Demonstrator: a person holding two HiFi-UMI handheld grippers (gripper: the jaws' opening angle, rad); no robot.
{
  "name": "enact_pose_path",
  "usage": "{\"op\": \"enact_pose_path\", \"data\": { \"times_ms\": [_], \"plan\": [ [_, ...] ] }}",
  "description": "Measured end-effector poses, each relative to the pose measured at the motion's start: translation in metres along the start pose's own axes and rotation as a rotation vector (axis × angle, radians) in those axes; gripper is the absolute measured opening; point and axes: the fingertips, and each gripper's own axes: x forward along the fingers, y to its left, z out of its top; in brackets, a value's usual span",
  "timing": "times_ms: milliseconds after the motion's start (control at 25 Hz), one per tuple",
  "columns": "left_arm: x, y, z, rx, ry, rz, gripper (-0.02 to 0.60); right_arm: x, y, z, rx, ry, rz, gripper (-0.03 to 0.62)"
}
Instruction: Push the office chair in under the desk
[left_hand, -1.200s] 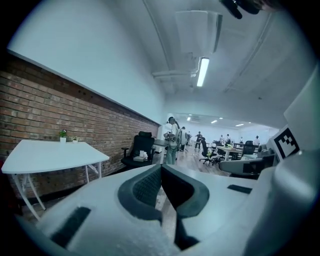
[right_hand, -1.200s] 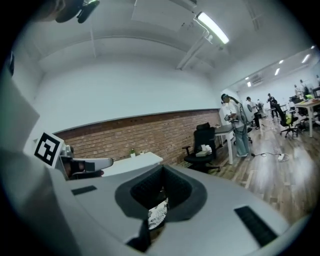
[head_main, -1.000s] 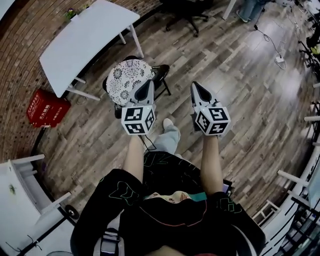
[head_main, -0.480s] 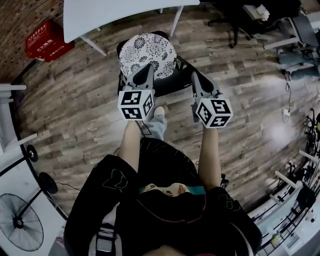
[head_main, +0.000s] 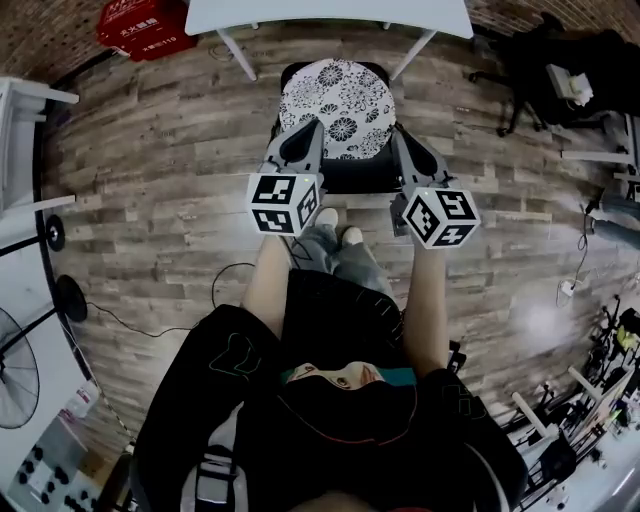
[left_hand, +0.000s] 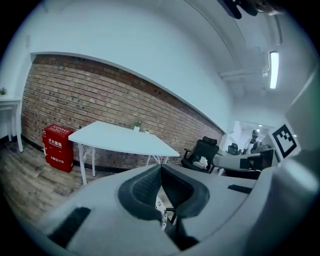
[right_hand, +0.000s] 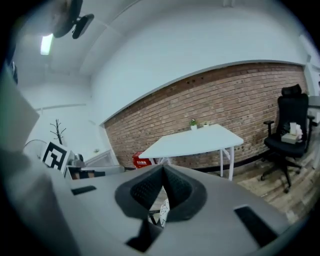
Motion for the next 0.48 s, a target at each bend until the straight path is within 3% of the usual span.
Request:
{"op": "enact_pose_path", "data": {
  "times_ms": [120,360,480],
  "plan": [
    [-0.01,0.005,-0.008,-0.016,0.009,0.045,0.008,0.007,0.009,-0.006,-0.015,0.035,0.062,0.005],
    [-0.018,0.0,-0.023,-0.054,0.019,0.063,0.008,0.012,-0.002,-0.019,-0.006,0.087,0.097,0.005],
    [-0.022,-0.011,-0.033,-0.038,0.023,0.024,0.009,0.011,0.0,-0.032,-0.043,0.113,0.126,0.005]
  ]
}}
